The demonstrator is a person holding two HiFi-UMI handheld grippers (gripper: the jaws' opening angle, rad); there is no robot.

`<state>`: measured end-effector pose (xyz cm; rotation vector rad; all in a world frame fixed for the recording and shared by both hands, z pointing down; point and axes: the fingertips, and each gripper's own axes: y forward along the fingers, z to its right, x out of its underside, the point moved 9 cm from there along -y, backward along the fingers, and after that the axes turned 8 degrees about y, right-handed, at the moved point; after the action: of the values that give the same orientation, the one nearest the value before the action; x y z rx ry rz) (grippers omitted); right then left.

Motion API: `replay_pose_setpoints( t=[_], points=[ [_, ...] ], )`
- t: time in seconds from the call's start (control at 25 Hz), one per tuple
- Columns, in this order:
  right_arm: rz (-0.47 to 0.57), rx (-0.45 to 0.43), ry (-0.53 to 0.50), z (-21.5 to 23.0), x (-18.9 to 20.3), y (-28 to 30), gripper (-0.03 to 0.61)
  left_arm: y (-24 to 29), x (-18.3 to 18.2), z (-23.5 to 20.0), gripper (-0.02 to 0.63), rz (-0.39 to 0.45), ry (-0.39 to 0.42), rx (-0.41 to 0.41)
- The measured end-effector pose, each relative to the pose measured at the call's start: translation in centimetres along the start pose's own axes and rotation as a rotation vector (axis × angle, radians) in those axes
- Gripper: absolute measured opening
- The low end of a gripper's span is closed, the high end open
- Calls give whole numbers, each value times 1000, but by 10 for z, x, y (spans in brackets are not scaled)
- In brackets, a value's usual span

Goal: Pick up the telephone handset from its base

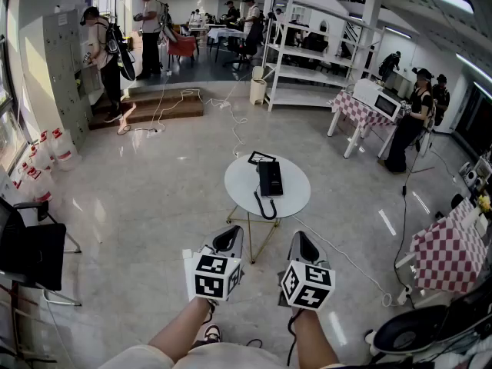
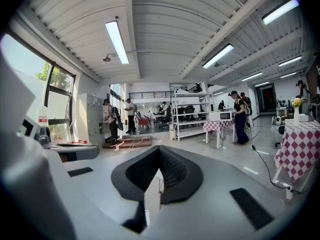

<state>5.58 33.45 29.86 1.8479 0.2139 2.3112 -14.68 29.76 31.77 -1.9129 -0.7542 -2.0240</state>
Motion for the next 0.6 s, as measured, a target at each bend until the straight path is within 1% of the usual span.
replay_pose_setpoints(
  t=[0.28,0.48,0.6],
  points=[
    [-7,-9,1,9,2,-5,23,-2,3,5,17,-3,-14,-19],
    [2,-70,53,15,3,-10,23,-4,4,16,17,-1,-23,-34],
    [-3,-59,58,22,5,-12,23,-5,6,23,17,0,-23,-33]
  ],
)
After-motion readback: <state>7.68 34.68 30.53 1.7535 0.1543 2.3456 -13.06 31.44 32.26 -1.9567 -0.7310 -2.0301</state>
